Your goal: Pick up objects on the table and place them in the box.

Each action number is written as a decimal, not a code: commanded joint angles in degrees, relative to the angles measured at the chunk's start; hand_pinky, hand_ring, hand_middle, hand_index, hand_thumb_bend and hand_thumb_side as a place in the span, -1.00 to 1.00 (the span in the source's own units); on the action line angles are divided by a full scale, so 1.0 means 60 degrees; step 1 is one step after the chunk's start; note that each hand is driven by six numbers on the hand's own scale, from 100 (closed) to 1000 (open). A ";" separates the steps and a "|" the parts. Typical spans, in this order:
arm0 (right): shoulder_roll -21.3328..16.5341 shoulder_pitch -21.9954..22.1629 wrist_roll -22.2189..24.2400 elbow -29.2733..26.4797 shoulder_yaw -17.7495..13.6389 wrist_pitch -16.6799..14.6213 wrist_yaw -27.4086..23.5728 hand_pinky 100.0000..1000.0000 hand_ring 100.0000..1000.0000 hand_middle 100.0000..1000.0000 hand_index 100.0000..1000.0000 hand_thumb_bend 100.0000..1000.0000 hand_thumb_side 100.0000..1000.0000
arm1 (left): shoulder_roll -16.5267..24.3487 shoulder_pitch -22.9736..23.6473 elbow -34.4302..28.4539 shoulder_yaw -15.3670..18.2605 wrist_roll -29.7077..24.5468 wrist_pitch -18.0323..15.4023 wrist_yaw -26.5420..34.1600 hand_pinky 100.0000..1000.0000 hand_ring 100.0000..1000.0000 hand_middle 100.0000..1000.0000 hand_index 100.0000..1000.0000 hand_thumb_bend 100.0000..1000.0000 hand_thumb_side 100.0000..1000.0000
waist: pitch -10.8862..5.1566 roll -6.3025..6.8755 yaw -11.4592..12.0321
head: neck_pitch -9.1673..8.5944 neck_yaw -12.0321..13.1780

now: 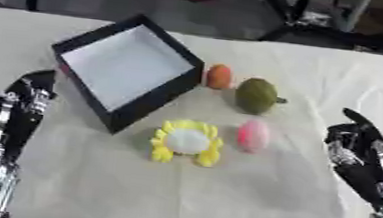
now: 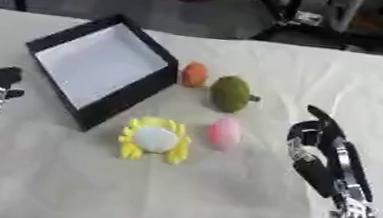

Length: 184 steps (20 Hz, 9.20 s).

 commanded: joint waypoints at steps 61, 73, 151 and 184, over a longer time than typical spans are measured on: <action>-0.0474 -0.6541 0.6232 0.4575 0.4208 -0.1318 0.2639 0.42 0.38 0.43 0.82 -0.61 0.13 | 0.0078 -0.0019 -0.0117 -0.0215 -0.0264 -0.0042 0.0109 0.52 0.69 0.52 0.55 -0.87 0.47 | -0.0208 0.0077 0.0407 | -0.0014 -0.0277; 0.0000 -0.6481 0.5811 0.5573 0.4042 -0.1826 0.3602 0.40 0.25 0.18 0.56 -0.80 -0.19 | 0.0058 -0.0023 -0.0119 -0.0222 -0.0272 -0.0046 0.0121 0.52 0.69 0.52 0.55 -0.87 0.48 | -0.0211 0.0094 0.0425 | -0.0014 -0.0296; -0.0178 -0.9373 0.1480 0.6723 0.1937 0.0108 0.4208 0.52 0.45 0.67 0.91 -0.24 0.25 | -0.0392 -0.0768 -0.0164 -0.0639 -0.0728 -0.0115 0.0404 0.52 0.68 0.50 0.55 -0.88 0.47 | 0.0216 0.0327 0.1542 | -0.0014 -0.1432; -0.1265 -0.7847 0.2538 0.7538 0.1535 0.0474 0.4886 0.58 0.46 0.59 0.84 -0.32 0.20 | -0.0303 -0.0686 -0.0175 -0.0498 -0.0586 -0.0090 0.0356 0.52 0.68 0.50 0.55 -0.88 0.47 | 0.0157 0.0330 0.1265 | -0.0014 -0.1017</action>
